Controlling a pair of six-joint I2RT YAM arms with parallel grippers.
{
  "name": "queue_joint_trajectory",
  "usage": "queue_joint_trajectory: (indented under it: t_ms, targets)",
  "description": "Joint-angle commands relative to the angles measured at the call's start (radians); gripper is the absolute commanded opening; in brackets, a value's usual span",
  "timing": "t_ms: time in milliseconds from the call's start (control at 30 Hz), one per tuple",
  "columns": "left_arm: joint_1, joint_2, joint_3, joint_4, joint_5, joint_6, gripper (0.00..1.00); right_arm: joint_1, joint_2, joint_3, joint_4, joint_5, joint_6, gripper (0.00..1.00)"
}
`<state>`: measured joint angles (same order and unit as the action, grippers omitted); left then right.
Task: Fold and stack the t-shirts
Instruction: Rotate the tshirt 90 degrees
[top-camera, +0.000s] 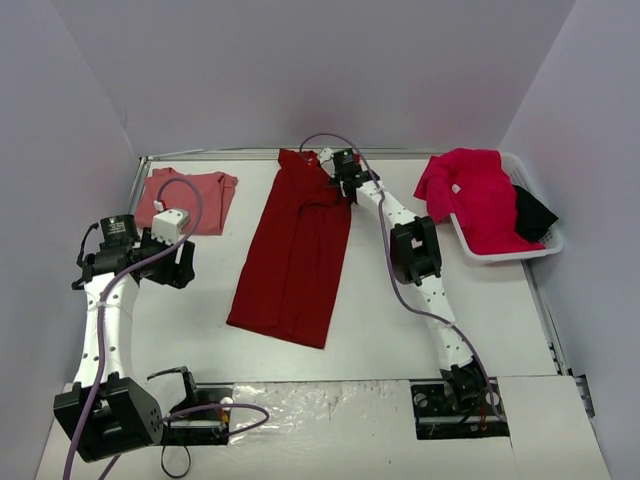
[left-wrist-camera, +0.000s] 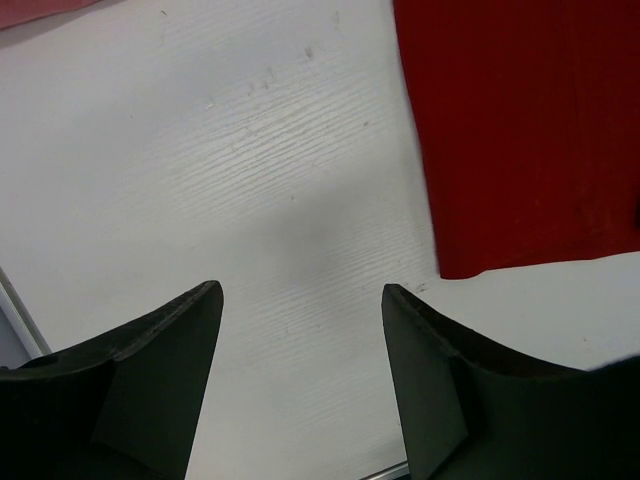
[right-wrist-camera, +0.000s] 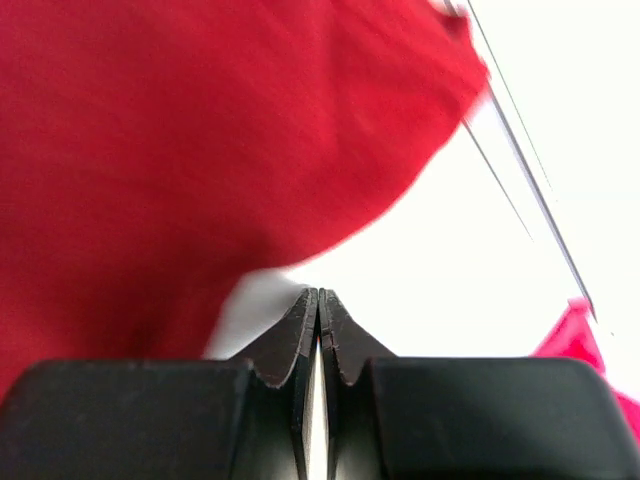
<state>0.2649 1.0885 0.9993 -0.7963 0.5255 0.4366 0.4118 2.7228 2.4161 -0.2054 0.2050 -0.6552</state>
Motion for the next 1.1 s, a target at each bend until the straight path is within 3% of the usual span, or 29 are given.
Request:
queue_joint_trajectory:
  t_ms: [0,100,267,367,500,567,700,833,1067]
  targets:
    - [0.010,-0.038,0.036,-0.007,0.036,-0.006,0.64,-0.027,-0.083,-0.041,-0.012,0.184,0.011,0.00]
    - [0.010,-0.058,0.036,-0.015,0.056,-0.001,0.64,-0.025,-0.155,-0.098,0.006,0.260,0.023,0.00]
    - [0.010,-0.067,0.047,-0.018,0.065,-0.001,0.65,-0.008,-0.367,-0.282,0.001,0.235,0.054,0.00]
    - [0.010,-0.068,0.058,-0.017,0.076,-0.006,0.65,0.024,-0.518,-0.405,-0.109,0.099,0.092,0.00]
    - [0.010,-0.087,0.050,0.000,0.087,-0.015,0.65,0.059,-0.647,-0.487,-0.366,-0.391,0.144,0.00]
    - [0.010,-0.099,0.048,-0.004,0.093,-0.018,0.65,0.087,-0.719,-0.555,-0.428,-0.472,0.170,0.00]
    - [0.011,-0.125,0.047,-0.004,0.105,-0.021,0.66,0.188,-0.834,-0.782,-0.466,-0.562,0.140,0.00]
    - [0.011,-0.137,0.047,-0.006,0.117,-0.029,0.67,0.274,-0.897,-0.903,-0.479,-0.570,0.106,0.00]
    - [0.033,-0.173,0.032,0.011,0.094,-0.032,0.70,0.366,-0.908,-0.949,-0.540,-0.622,0.071,0.00]
